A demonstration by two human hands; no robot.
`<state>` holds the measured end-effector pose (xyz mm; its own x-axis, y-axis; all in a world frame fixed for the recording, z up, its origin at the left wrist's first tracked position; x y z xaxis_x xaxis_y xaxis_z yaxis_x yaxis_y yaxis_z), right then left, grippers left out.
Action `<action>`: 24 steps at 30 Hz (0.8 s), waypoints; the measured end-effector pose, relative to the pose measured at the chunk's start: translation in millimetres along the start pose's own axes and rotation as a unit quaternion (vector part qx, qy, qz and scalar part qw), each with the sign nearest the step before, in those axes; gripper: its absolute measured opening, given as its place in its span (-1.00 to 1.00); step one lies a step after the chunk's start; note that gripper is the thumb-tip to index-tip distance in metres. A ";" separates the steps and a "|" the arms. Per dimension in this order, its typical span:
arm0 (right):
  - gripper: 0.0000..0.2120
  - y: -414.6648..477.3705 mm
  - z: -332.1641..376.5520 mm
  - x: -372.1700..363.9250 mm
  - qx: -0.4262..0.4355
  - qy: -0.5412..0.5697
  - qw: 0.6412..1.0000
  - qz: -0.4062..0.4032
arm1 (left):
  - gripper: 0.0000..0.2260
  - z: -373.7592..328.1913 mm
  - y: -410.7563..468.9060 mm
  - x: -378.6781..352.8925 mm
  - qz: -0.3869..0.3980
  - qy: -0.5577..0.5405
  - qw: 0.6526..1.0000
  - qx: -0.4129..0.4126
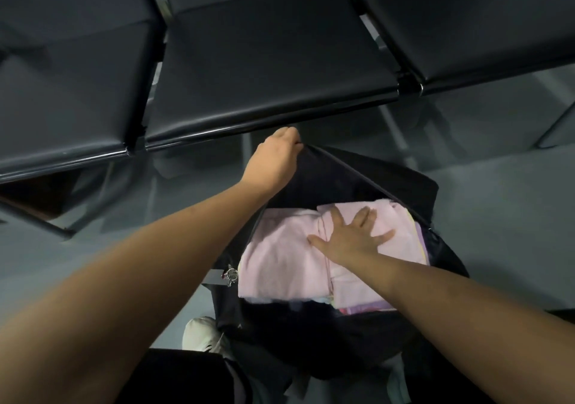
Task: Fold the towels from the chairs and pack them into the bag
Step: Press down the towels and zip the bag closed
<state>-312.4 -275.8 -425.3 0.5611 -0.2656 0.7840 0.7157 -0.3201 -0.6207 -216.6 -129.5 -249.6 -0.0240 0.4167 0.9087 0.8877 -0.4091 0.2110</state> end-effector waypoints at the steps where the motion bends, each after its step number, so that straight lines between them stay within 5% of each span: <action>1: -0.05 5.2 -3.0 1.8 0.013 0.010 1.000 0.008 | -0.83 -5.1 1.4 3.1 -0.024 -0.014 1.000 0.002; 4: -0.07 20.6 -10.8 11.3 0.050 0.038 0.998 0.027 | -0.84 -6.8 -0.6 9.8 -0.022 -0.008 1.000 -0.016; 7: -0.09 24.3 -11.3 14.4 0.047 0.022 0.998 0.031 | -0.84 -6.4 -6.0 6.9 0.058 0.030 0.996 -0.058; 9: -0.14 13.6 -3.4 20.6 0.048 -0.018 0.998 -0.036 | -0.84 -4.8 -16.3 -1.6 0.134 0.078 0.983 -0.099; 12: -0.27 -27.8 25.7 25.7 0.158 -0.040 0.970 -0.178 | -0.79 10.2 -51.1 -19.2 0.241 0.144 0.950 -0.139; 14: -0.24 -50.3 40.7 5.4 0.235 -0.046 0.961 -0.138 | -0.78 23.9 -76.3 -28.9 0.284 0.170 0.935 -0.124; 17: -0.15 -49.4 36.6 -32.3 0.247 -0.120 0.961 -0.045 | -0.79 24.1 -90.8 -31.0 0.274 0.149 0.946 -0.090; 21: -0.12 -33.4 37.9 -22.3 0.242 -0.114 0.963 -0.025 | -0.80 0.9 -77.2 -5.4 0.150 0.087 0.981 -0.090; 24: -0.17 -42.1 35.9 -12.0 0.245 -0.185 0.950 -0.063 | -0.81 0.6 -92.1 -12.8 0.207 0.093 0.969 -0.102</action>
<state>-334.3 -226.5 -408.1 0.5016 0.1124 0.8577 0.8433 0.1576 -0.5138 -297.8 -96.7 -280.9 0.2147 0.0376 0.9760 0.7304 -0.6695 -0.1349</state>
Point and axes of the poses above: each hand's wrist, its own y-axis towards the middle knuckle, its own x-axis out of the back of the hand, z = x × y, the point moved 7 cm from there along y, towards the middle knuckle, and after that the axes turned 13 degrees about -x, right-handed, at the moved point
